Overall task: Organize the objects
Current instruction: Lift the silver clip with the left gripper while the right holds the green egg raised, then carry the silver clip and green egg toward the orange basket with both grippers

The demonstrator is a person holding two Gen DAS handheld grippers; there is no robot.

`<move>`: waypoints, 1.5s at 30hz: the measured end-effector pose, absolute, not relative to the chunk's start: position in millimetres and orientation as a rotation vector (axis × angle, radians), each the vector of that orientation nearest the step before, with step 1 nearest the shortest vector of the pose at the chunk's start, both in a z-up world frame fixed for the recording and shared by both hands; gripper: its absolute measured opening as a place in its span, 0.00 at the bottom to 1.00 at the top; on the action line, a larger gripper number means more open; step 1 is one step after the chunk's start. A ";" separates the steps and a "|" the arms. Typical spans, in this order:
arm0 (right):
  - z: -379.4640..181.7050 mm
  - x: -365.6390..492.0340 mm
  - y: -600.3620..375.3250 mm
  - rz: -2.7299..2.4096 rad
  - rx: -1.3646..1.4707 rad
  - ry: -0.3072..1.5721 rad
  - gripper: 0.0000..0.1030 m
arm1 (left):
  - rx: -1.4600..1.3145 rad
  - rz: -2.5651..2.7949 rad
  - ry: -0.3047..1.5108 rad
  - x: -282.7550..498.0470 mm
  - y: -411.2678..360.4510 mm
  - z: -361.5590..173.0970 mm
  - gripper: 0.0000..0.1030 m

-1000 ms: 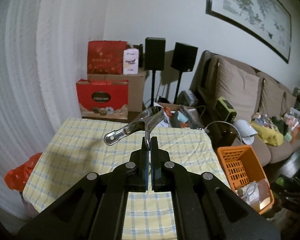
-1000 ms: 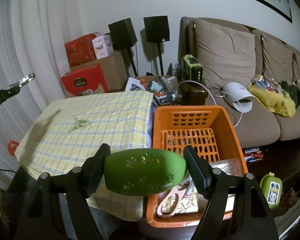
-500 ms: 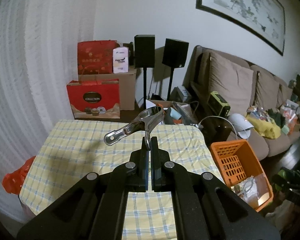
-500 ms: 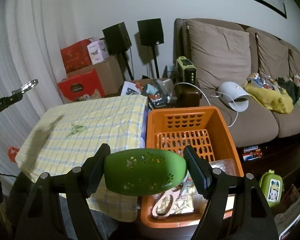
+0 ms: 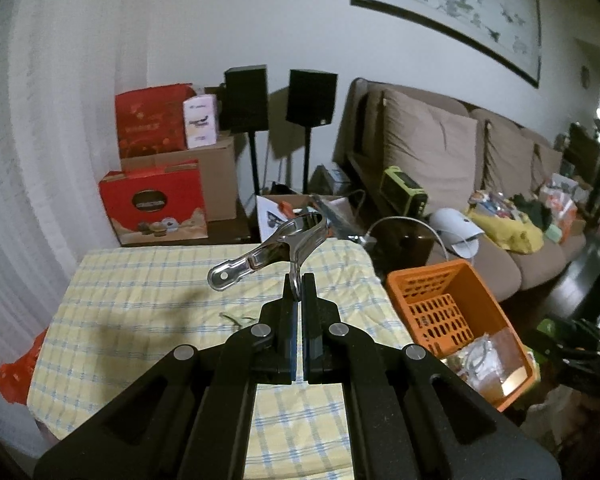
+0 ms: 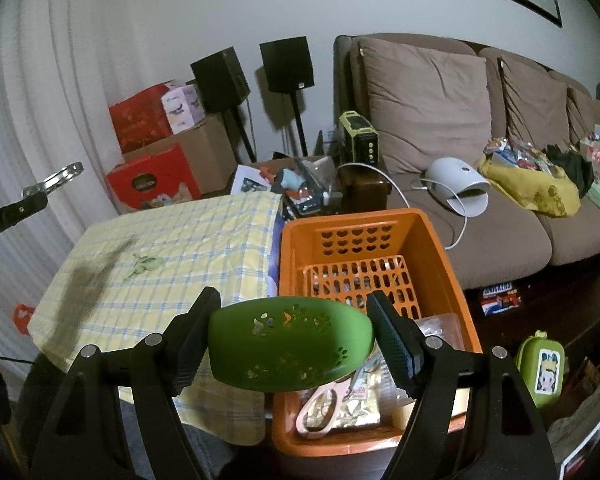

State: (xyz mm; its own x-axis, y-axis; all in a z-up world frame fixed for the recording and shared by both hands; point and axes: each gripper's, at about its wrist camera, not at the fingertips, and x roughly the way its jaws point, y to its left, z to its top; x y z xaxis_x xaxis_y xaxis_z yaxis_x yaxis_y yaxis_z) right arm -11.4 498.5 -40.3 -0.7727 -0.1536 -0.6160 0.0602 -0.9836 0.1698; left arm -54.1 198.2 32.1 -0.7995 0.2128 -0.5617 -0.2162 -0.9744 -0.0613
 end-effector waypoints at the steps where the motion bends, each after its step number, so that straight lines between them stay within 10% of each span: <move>1: -40.5 -11.4 498.5 -2.850 1.006 -0.216 0.75 | -0.868 2.777 0.015 -53.5 202.3 32.2 0.01; 45: -42.1 -12.1 538.7 -2.952 0.988 -0.326 0.75 | -0.931 2.606 0.060 -46.7 271.5 14.8 0.01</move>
State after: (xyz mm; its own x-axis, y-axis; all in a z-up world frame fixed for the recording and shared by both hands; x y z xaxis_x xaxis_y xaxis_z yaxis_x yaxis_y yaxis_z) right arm -12.1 538.7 -42.1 -0.8007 -0.0764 -0.5942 -0.0550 -0.9783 0.1999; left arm -46.7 271.5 14.8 -0.7124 0.3300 -0.6193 -0.3583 -0.9299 -0.0833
